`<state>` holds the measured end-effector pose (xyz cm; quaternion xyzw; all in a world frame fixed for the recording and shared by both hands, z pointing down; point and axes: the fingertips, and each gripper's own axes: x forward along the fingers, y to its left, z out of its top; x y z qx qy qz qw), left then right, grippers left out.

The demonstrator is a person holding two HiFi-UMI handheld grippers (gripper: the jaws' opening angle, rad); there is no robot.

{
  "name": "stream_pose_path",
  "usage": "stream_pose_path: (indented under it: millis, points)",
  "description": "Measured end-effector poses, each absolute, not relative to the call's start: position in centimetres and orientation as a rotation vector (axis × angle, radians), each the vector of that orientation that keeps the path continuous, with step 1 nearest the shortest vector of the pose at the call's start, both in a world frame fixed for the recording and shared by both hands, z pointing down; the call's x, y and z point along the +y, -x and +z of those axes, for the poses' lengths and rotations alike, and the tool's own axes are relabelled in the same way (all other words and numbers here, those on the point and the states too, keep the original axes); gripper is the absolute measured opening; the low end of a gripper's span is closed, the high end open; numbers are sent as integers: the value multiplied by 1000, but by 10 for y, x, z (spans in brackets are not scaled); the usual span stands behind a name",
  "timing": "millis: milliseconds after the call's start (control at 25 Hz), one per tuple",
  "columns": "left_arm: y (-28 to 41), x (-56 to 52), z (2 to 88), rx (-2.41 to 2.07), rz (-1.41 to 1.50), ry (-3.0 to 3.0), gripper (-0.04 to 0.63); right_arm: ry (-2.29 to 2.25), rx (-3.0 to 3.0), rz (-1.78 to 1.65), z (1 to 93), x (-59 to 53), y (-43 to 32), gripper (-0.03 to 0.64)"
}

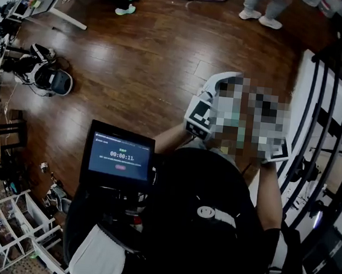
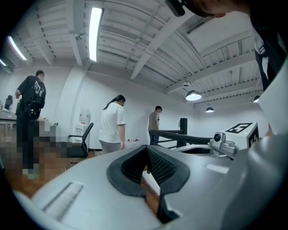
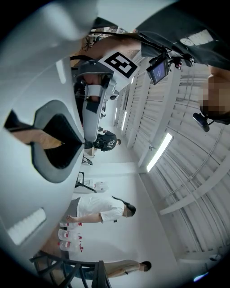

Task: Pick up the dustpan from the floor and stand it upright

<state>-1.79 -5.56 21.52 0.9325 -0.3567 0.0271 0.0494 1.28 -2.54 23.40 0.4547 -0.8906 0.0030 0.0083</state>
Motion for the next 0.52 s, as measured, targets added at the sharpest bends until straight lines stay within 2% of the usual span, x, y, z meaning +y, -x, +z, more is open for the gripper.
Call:
stream_pose_path:
  millis: [520]
  points:
    - [18,-58,216,-1101,133,-2886,20,-1409,-2795,-5,236,-28,-9,2]
